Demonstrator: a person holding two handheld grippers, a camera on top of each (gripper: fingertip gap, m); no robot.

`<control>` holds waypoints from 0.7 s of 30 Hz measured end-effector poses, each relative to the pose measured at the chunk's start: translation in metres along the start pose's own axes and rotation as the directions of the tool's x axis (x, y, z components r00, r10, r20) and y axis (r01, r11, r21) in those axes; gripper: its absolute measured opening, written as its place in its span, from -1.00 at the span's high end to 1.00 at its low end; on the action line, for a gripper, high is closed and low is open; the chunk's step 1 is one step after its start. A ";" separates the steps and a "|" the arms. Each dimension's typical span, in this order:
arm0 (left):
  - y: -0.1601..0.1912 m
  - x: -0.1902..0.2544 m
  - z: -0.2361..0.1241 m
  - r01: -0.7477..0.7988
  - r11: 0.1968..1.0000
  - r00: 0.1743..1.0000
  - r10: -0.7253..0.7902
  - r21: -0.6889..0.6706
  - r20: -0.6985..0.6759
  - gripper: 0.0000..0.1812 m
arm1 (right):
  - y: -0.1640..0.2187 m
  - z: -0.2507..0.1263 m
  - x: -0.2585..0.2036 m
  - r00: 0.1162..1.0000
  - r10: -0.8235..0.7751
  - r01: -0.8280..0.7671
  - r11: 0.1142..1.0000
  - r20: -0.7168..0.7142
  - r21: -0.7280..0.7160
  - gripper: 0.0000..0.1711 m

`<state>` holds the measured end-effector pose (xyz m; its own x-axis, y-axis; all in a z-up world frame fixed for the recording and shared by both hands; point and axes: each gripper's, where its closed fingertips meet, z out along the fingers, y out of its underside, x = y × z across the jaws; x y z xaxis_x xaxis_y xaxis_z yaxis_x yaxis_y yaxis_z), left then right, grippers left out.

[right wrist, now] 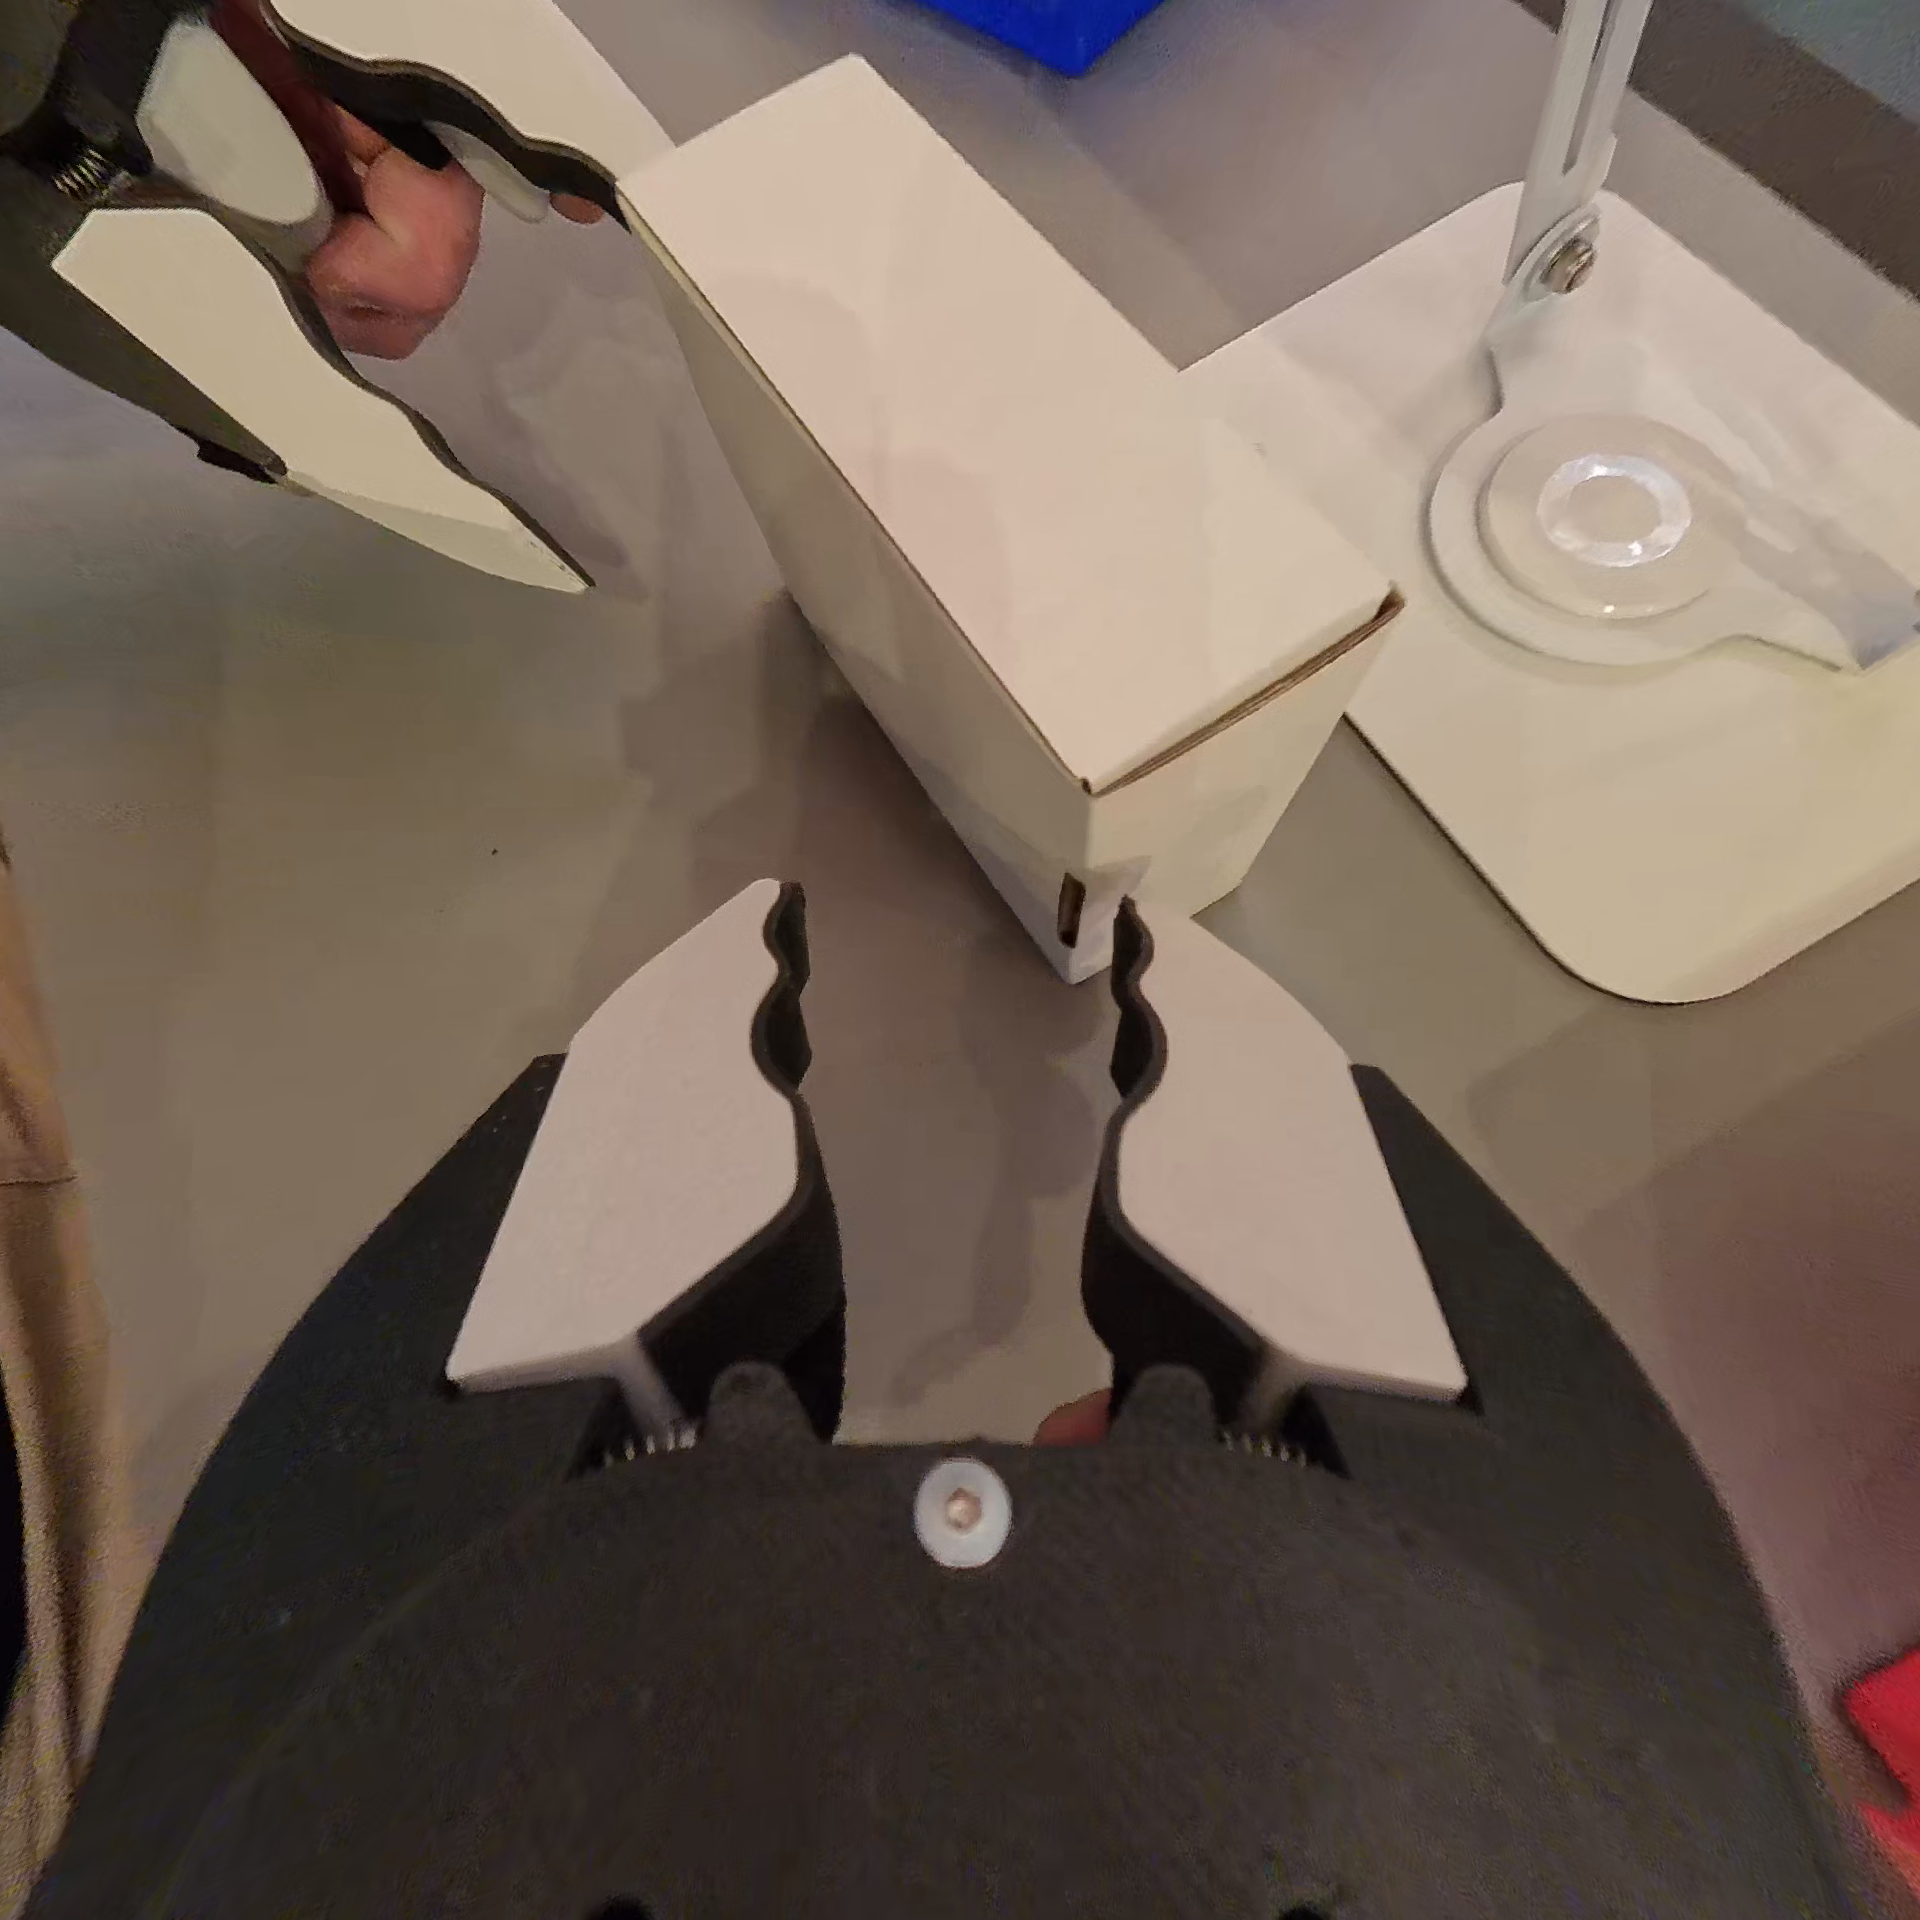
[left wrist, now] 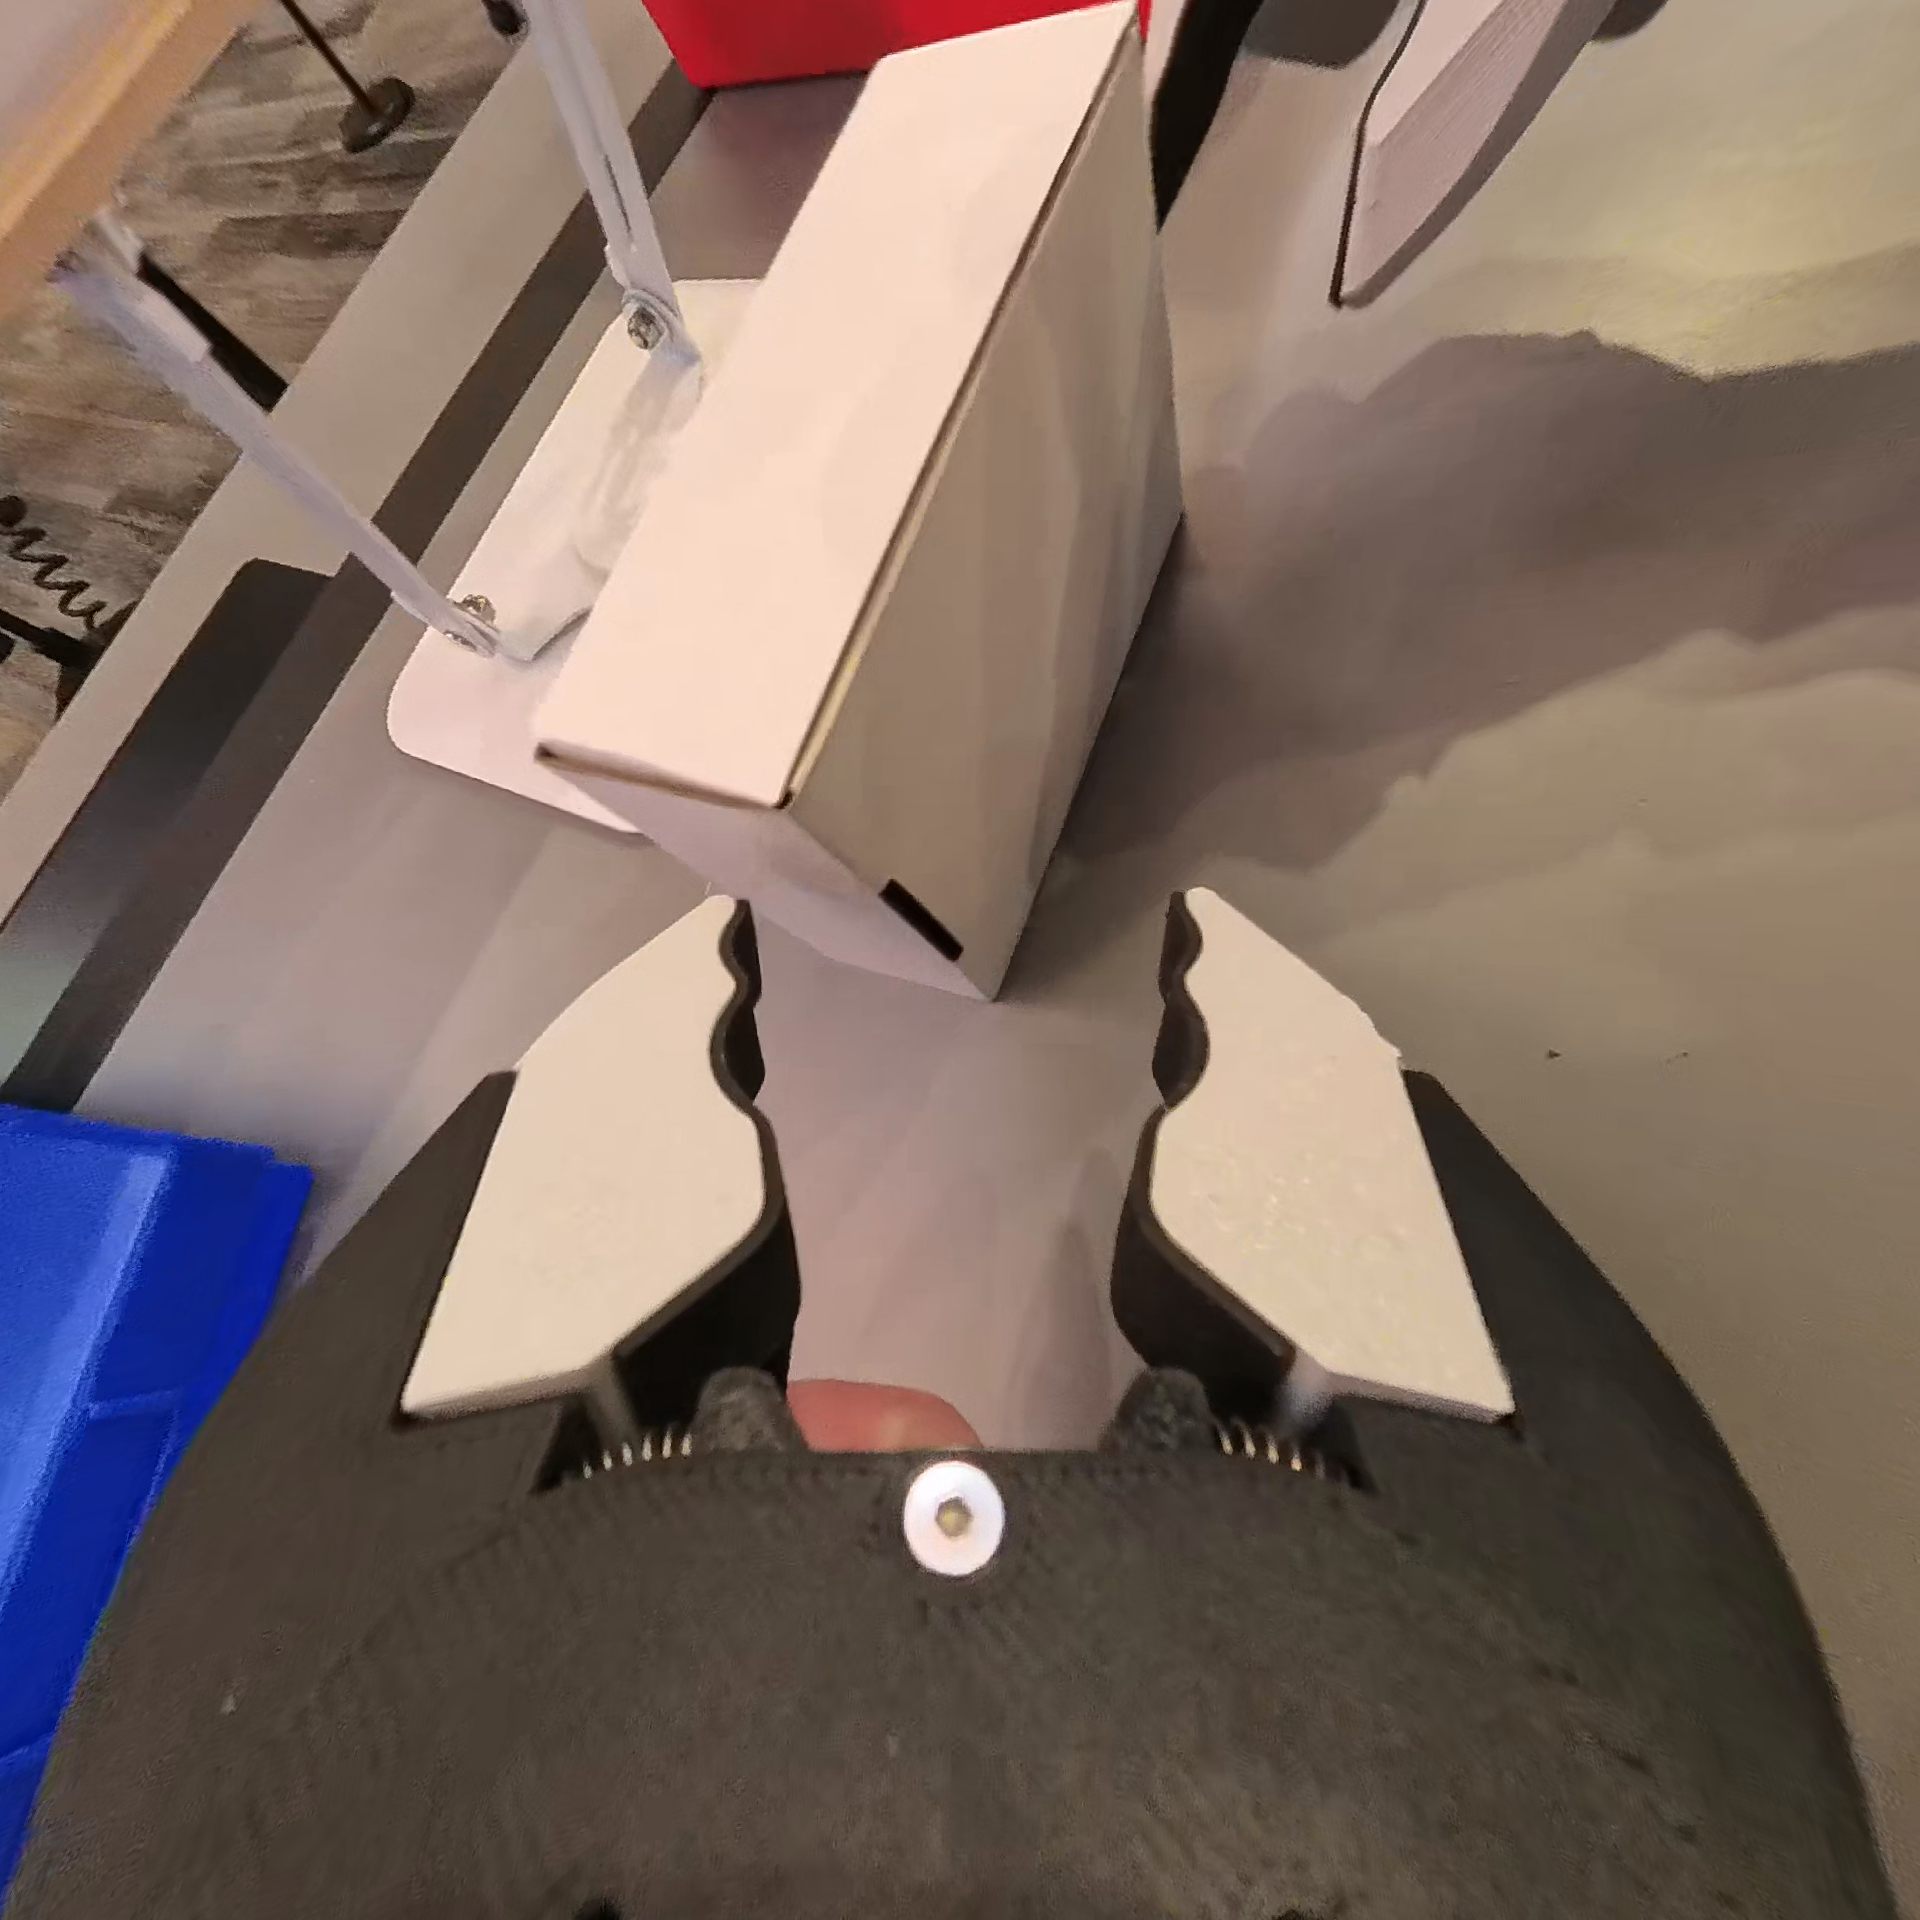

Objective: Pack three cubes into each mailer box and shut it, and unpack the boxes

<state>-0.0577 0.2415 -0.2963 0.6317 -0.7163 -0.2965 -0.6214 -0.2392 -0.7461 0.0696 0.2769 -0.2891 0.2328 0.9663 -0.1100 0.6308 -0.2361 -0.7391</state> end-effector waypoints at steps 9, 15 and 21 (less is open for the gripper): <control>0.010 -0.037 0.022 0.094 0.996 0.994 -0.094 0.003 0.047 -0.15 | -0.038 -0.005 0.016 0.948 -0.309 0.312 0.950 -0.082 0.029 0.13; 0.016 -0.036 0.051 0.060 0.997 0.998 -0.061 -0.039 -0.026 -0.13 | -0.050 0.014 0.022 0.908 -0.418 0.417 0.909 -0.042 -0.025 0.07; 0.012 -0.036 0.061 0.091 0.996 0.995 -0.091 -0.006 -0.051 0.02 | -0.058 0.017 0.021 0.874 -0.485 0.484 0.872 0.008 -0.066 0.10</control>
<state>-0.0596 0.3043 -0.3306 0.6610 -0.7241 -0.1968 -0.5646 -0.3072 -0.7661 0.0255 0.3129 -0.2599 -0.1081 0.9603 0.2573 0.7121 0.2554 -0.6540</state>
